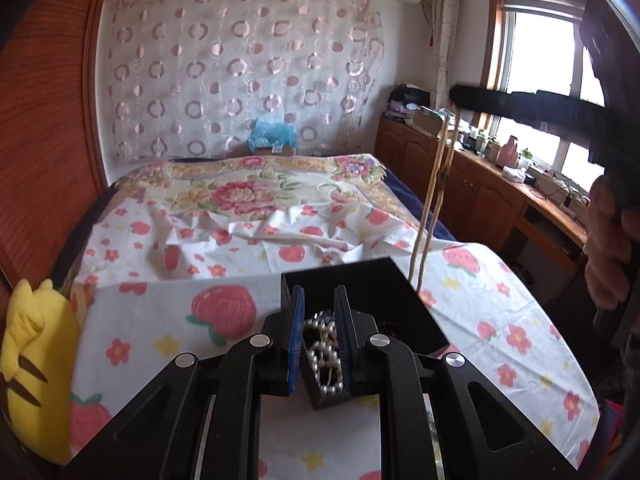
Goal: Organize jewelry
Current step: 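Lower the pearl necklace into the black box and open the left tool, then move both open tools back toward the jade bangle and green pendant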
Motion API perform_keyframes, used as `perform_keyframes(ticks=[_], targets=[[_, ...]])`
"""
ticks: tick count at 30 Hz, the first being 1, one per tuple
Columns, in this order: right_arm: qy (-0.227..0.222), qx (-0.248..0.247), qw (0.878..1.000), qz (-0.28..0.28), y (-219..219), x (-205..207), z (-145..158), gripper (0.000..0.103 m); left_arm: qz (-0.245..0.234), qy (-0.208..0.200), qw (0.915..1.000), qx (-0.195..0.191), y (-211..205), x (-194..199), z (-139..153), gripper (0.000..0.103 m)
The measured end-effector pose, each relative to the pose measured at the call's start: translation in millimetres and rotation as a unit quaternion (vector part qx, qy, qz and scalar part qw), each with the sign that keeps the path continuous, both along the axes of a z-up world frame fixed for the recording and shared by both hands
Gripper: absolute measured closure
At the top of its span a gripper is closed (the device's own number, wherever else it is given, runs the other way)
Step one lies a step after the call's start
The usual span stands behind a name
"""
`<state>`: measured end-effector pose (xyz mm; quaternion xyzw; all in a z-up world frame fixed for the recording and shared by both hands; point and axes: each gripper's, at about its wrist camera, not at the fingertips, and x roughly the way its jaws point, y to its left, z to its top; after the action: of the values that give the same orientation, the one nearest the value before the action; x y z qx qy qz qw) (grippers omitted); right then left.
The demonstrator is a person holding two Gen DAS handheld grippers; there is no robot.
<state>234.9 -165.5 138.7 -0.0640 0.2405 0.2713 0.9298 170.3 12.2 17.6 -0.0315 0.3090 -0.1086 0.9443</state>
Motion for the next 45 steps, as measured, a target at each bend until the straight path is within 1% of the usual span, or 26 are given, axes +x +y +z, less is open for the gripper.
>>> perform_keyframes(ticks=[5,8,11,14,16,18,19,20,21,22,23,24,26,30,33,38,40,43,45], targets=[[-0.017,0.005,1.000,0.000,2.4,-4.7,13.2,0.098,0.001,0.015,0.9999,0.003,4.2,-12.8,-20.5,0.089],[-0.021,0.002,1.000,0.000,6.0,-6.1,14.1,0.098,-0.002,0.019,0.9998,0.008,4.5,-18.9,-25.8,0.089],[-0.014,-0.001,1.000,0.001,7.0,-4.1,11.3,0.098,-0.004,0.019,0.9998,0.005,6.2,-23.6,-26.9,0.088],[0.004,-0.004,1.000,0.006,9.8,-0.7,0.9,0.098,-0.006,0.016,0.9998,0.007,5.6,-30.1,-28.0,0.088],[0.022,-0.008,1.000,0.012,13.0,2.1,-9.2,0.098,-0.009,0.016,0.9998,0.007,4.2,-33.7,-29.4,0.087],[0.034,-0.021,0.999,0.012,17.3,4.7,-21.3,0.097,-0.012,0.018,0.9998,0.007,2.4,-36.8,-30.9,0.086],[0.038,-0.029,0.999,0.010,19.3,5.5,-27.8,0.097,-0.013,0.018,0.9997,0.009,1.0,-38.6,-31.4,0.083],[0.046,-0.036,0.998,0.008,20.3,6.1,-35.2,0.097,-0.014,0.017,0.9997,0.012,-0.4,-40.7,-31.7,0.077],[0.055,-0.039,0.998,0.009,20.2,6.4,-42.3,0.092,-0.015,0.016,0.9997,0.014,-0.8,-42.2,-31.6,0.073],[0.060,-0.040,0.997,0.010,20.8,5.7,-47.8,0.087,-0.016,0.015,0.9996,0.017,-2.8,-44.8,-32.3,0.070],[0.063,-0.041,0.997,0.011,20.0,4.4,-53.0,0.078,-0.019,0.015,0.9995,0.020,-4.8,-48.0,-33.2,0.070],[0.066,-0.042,0.997,0.010,17.8,1.9,-58.3,0.076,-0.021,0.016,0.9994,0.020,-5.8,-50.5,-34.3,0.068],[0.071,-0.043,0.997,0.010,12.8,-5.4,-67.6,0.076,-0.025,0.018,0.9993,0.020,-6.9,-55.4,-36.8,0.064],[0.078,-0.050,0.996,0.013,-0.2,-27.8,-87.2,0.076,-0.029,0.024,0.9991,0.021,-7.2,-67.9,-42.1,0.062],[0.084,-0.054,0.995,0.015,-9.4,-49.3,-103.2,0.076,-0.032,0.028,0.9988,0.023,-7.8,-78.9,-47.2,0.057],[0.096,-0.060,0.993,0.032,-19.6,-90.9,-134.6,0.076,-0.038,0.042,0.9980,0.028,-10.4,-90.3,-58.6,0.057],[0.100,-0.066,0.992,0.035,-21.7,-99.4,-143.9,0.076,-0.038,0.048,0.9977,0.030,-11.2,-94.3,-63.3,0.057],[0.117,-0.077,0.990,0.034,-28.3,-110.6,-159.9,0.076,-0.041,0.060,0.9971,0.022,-11.7,-100.2,-69.8,0.057],[0.120,-0.081,0.989,0.034,-30.5,-116.4,-166.5,0.076,-0.045,0.063,0.9968,0.020,-14.4,-104.5,-72.8,0.057]])
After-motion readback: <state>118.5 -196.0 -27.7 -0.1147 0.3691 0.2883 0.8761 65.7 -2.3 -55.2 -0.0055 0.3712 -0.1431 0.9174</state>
